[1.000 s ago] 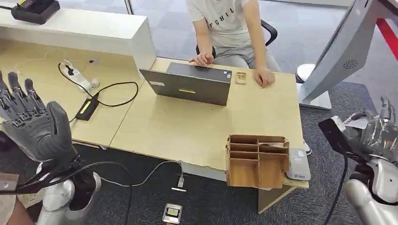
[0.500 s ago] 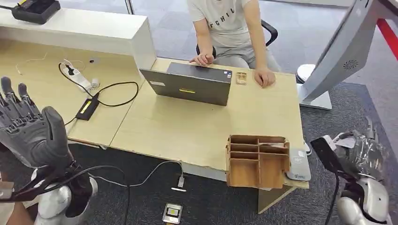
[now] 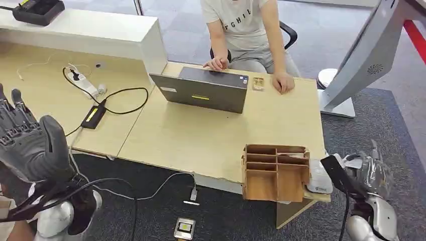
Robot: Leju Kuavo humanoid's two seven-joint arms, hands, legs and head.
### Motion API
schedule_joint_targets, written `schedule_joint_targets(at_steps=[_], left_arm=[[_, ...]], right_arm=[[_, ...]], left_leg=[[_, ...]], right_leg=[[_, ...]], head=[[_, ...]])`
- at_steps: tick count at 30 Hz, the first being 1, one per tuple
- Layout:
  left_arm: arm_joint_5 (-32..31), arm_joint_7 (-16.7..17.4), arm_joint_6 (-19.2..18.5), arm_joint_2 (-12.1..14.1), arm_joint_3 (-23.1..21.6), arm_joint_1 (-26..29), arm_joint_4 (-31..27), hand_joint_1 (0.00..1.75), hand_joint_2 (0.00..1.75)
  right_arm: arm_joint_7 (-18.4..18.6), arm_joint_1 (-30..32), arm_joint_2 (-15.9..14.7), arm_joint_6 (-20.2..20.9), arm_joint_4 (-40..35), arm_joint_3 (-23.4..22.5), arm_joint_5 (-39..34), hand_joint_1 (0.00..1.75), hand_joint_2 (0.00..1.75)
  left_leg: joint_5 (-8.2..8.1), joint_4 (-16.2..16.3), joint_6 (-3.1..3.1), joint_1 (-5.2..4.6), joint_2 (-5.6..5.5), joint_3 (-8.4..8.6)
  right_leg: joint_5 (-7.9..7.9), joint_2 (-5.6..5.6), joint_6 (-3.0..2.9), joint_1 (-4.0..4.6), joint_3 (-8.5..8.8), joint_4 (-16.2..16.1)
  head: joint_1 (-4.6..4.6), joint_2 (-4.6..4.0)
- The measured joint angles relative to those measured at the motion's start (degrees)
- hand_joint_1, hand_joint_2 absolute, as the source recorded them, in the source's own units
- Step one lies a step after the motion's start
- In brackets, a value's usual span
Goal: Pass the card to the sensor for recognition and then transmit it.
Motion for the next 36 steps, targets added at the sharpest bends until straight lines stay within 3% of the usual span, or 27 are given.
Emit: schedule_joint_targets(at_steps=[14, 36], left_arm=[[-0.07, 0.37, 0.0, 0.0, 0.09, 0.45, -0.44, 0.0, 1.75], [-1.38, 1.22, 0.02, 0.0, 0.44, 1.46, -2.05, 0.0, 1.75]], right_arm=[[-0.79, 1.28, 3.41, -0.35, 7.21, 1.09, -2.38, 1.75, 1.75], [-1.68, 0.85, 5.59, 0.2, 10.47, 1.6, -2.66, 1.75, 1.75]], left_leg=[[0.0, 0.0, 0.0, -0.01, 0.0, 0.01], [0.0, 0.0, 0.0, 0.0, 0.01, 0.09]], right_leg=[[-0.02, 0.0, 0.02, 0.0, 0.0, 0.0], [-0.02, 0.0, 0.02, 0.0, 0.1, 0.0]], head=[[0.0, 0.0], [0.0, 0.0]])
